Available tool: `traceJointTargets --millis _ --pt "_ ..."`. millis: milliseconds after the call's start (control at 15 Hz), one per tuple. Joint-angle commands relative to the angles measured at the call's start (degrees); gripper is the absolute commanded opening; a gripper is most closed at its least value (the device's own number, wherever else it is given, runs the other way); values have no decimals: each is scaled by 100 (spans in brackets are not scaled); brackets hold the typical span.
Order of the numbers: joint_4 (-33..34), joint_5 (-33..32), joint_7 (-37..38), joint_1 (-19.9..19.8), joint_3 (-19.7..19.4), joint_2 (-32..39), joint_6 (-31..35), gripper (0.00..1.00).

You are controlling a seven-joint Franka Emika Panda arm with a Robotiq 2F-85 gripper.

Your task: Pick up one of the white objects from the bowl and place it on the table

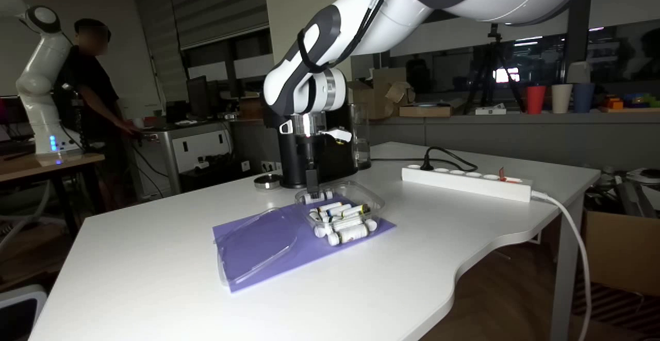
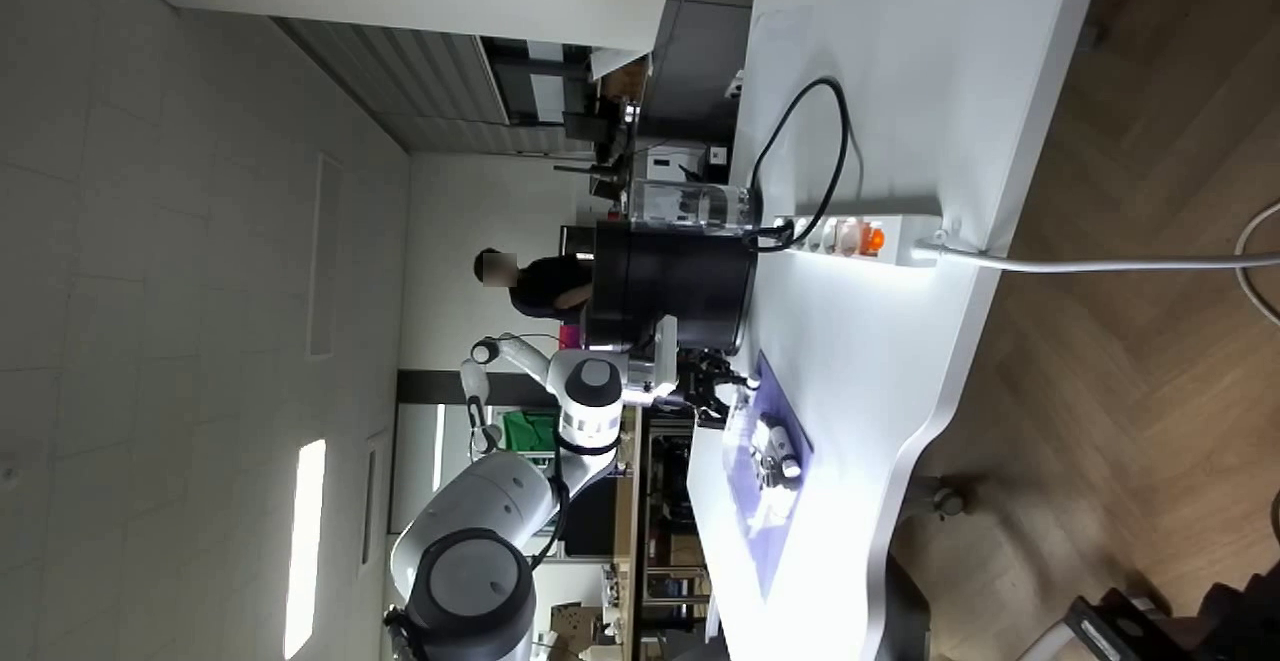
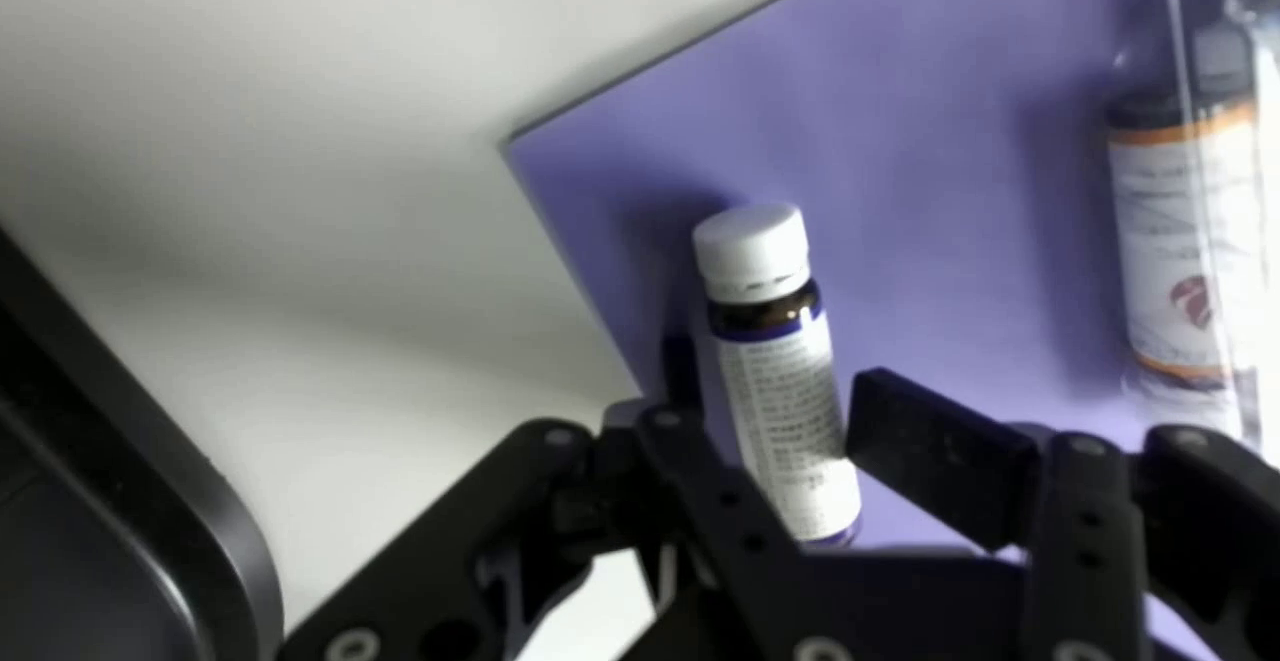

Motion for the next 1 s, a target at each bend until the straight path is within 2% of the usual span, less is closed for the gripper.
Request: traceJointTargets --millis 0,133,200,333,800,867,933 --pt "335 77 208 -38 -27 189 -358 75" --pt "355 114 217 -50 -27 209 -406 89" --pt "360 128 230 -55 -30 225 -328 47" --pt "357 87 227 -31 -67 222 -201 50" --pt "283 121 311 -63 -85 -67 -384 3" --pt "226 112 297 -55 -82 -181 -393 7" --pt "136 100 243 -45 -66 -340 -381 7"
